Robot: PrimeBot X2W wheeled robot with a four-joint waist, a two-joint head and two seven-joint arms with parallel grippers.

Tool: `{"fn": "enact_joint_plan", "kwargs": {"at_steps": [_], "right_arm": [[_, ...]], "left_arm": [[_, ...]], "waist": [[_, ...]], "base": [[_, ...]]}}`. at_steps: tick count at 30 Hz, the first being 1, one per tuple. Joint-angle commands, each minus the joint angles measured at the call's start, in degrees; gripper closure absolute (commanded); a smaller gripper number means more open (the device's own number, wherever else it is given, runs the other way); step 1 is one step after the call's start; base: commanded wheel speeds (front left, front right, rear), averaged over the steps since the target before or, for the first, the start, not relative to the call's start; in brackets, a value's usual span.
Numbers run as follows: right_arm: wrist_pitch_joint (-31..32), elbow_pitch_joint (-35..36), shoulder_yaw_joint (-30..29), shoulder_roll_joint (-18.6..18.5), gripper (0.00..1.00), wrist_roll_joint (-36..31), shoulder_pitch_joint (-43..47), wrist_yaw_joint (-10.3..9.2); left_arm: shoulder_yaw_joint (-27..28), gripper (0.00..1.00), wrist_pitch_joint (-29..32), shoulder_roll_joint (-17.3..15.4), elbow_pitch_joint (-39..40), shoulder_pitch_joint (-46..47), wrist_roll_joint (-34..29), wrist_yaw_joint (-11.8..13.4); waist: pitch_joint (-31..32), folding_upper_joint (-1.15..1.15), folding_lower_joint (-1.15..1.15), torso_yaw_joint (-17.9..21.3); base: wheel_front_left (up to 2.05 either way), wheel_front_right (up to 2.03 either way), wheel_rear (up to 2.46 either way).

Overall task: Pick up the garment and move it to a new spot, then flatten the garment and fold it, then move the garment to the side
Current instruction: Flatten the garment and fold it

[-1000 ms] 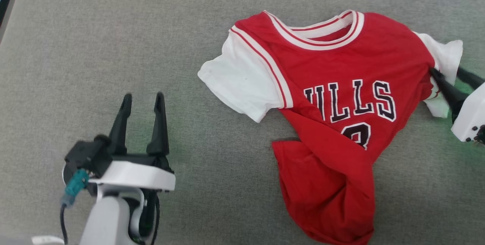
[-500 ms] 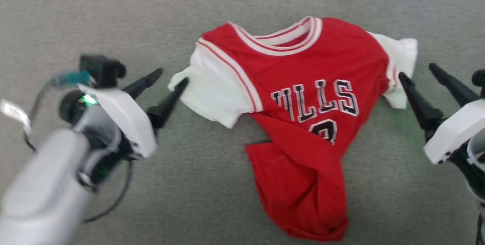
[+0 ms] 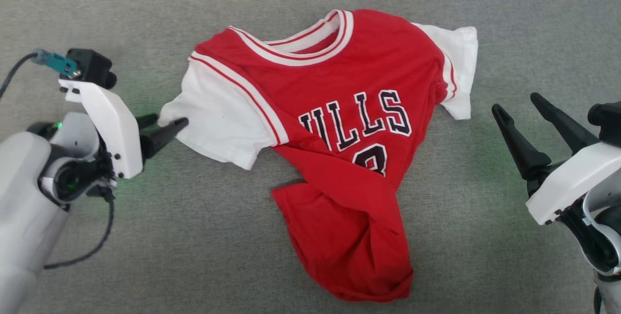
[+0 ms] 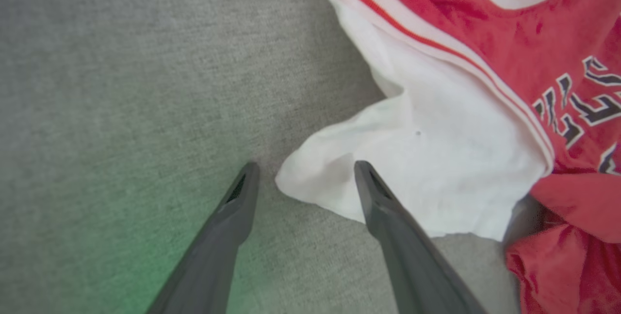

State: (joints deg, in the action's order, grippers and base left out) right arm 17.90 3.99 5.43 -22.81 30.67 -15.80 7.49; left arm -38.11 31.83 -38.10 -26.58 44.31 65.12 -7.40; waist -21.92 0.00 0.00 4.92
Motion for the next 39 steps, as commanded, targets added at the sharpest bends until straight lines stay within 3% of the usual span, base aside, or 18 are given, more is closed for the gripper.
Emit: {"fn": "enact_joint_plan", "kwargs": {"at_steps": [1, 4, 5, 6, 7, 11, 22, 27, 29, 30, 31, 39], "right_arm": [[0.21, 0.51, -0.04, 0.38, 0.00, -0.12, 0.57, 0.00], [0.24, 0.80, -0.21, 0.46, 0.00, -0.29, 0.82, 0.00], [0.27, 0.80, -0.37, 0.51, 0.00, -0.33, 0.91, 0.00], [0.31, 0.87, -0.54, 0.55, 0.00, -0.33, 0.95, 0.00], [0.35, 0.93, -0.64, 0.66, 0.00, -0.39, 0.95, 0.00], [0.60, 1.13, -0.92, 0.77, 0.00, -0.40, 0.73, 0.00], [1.18, 0.94, -0.61, 0.44, 0.00, -0.23, 0.60, 0.00], [1.77, 0.71, -0.55, 0.16, 0.00, -0.15, 0.68, 0.00], [1.87, 0.71, -0.50, 0.01, 0.00, -0.23, 0.48, 0.00], [2.02, 0.67, -0.50, -0.08, 0.00, -0.25, 0.46, 0.00], [2.18, 0.68, -0.46, -0.28, 0.00, -0.35, 0.39, 0.00], [4.80, 0.15, 3.21, -4.03, 0.00, -1.93, -1.84, 0.00]], "left_arm": [[-1.37, 0.00, -0.42, 0.04, -1.84, 1.29, 0.23, 0.00], [-2.61, 0.02, -0.10, 1.54, -3.57, 1.58, 3.33, 0.01], [-2.98, 0.55, 0.13, 1.95, -3.86, 1.58, 4.63, 0.01], [-3.53, 0.98, 0.45, 2.19, -3.70, 1.68, 5.35, 0.00], [-4.09, 1.00, 0.48, 2.24, -3.65, 1.79, 5.92, 0.00], [-5.27, 1.00, -1.08, 0.97, -3.98, 2.75, 5.96, -0.03], [-8.39, 1.00, -7.34, -8.38, -11.34, 5.81, -0.08, 0.03], [-8.56, 1.00, -10.74, -7.00, -11.82, 5.18, 1.36, 0.02], [-8.43, 0.57, -12.69, -6.36, -11.76, 4.88, 1.84, 0.02], [-8.52, 0.08, -13.69, -6.06, -11.69, 4.64, 1.85, 0.02], [-8.50, 0.00, -14.94, -5.88, -11.70, 4.46, 1.83, 0.02], [-7.29, 0.00, -30.98, -3.48, -10.30, 0.37, 0.41, 0.02]], "waist": [[-0.75, 0.00, 0.00, 0.80], [-1.11, 0.00, 0.00, 0.96], [-1.19, 0.00, 0.00, 0.92], [-1.27, 0.00, 0.00, 0.81], [-1.31, 0.00, 0.00, 0.66], [-1.33, 0.00, 0.00, -0.09], [-1.07, 0.00, 0.00, -2.23], [-0.70, 0.00, 0.00, -3.00], [-0.40, 0.00, 0.00, -3.25], [-0.17, 0.00, 0.00, -3.40], [0.08, 0.00, 0.00, -3.57], [2.34, 0.00, 0.00, -6.27]], "base": [[0.00, 0.00, 0.00], [0.00, 0.00, 0.00], [0.00, 0.00, 0.00], [0.00, 0.00, 0.00], [0.00, 0.00, 0.00], [0.00, 0.00, 0.00], [0.00, 0.00, 0.00], [0.00, 0.00, 0.00], [0.00, 0.00, 0.00], [0.00, 0.00, 0.00], [0.00, 0.00, 0.00], [0.00, 0.00, 0.00]]}}
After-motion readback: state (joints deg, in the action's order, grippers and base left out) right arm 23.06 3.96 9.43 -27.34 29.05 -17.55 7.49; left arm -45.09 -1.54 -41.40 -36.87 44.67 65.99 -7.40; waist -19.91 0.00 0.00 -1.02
